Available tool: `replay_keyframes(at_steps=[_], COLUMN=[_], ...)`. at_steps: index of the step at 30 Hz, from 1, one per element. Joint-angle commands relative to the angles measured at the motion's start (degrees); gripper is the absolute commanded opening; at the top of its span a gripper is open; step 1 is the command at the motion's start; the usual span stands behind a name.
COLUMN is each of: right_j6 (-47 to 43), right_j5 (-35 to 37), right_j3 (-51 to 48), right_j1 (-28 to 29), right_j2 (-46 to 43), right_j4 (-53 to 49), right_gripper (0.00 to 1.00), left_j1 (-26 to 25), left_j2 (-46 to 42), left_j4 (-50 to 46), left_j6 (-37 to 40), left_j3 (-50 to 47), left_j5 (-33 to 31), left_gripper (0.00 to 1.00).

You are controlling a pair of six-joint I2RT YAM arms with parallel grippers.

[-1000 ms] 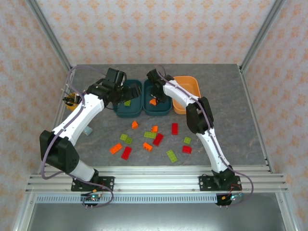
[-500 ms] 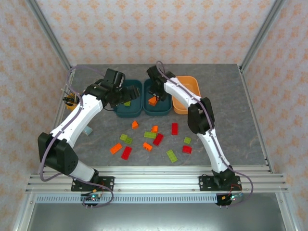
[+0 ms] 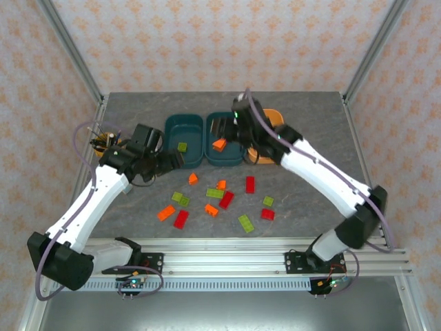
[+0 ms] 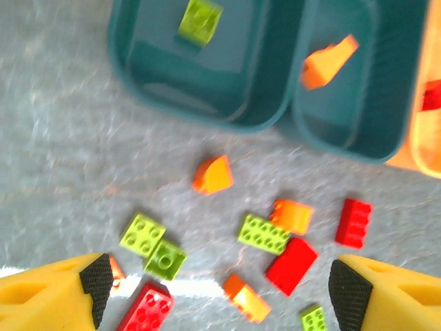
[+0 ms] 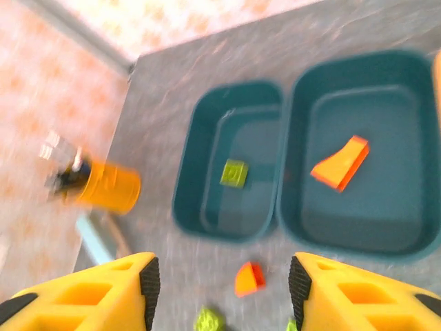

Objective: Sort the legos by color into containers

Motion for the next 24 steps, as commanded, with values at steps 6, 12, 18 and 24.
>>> replay_keyframes(at_steps=[6,12,18,24], right_j6=[-9.4,-11.1,-12.2,-12.2], right_j5=[-7.5,-7.6,-9.1,-9.6], right_j3=[-33.2,-39.2,-37.9,-38.6], right_j1=[10.6,12.0,12.0,11.9], right_j2=[-13.5,-14.9,-14.0,-13.8], right_j4=[23.0,28.6,27.3,28.3], right_gripper=[0.61,0.70,0.70,0.70], left_j1=[-0.7,-1.4,-2.9,-4.1], left_j2=[-3.9,1.5,8.9,12.0], left_j4=[9.8,15.9,18.0,19.1], left_j6=[-26.6,-35.8,-41.4,-45.8], left_j3=[-18.0,-21.1,-19.3,-19.1], left_j5=[1.1,-1.5,-3.0,-5.0], left_gripper=[0.77,0.76,0.67,0.57])
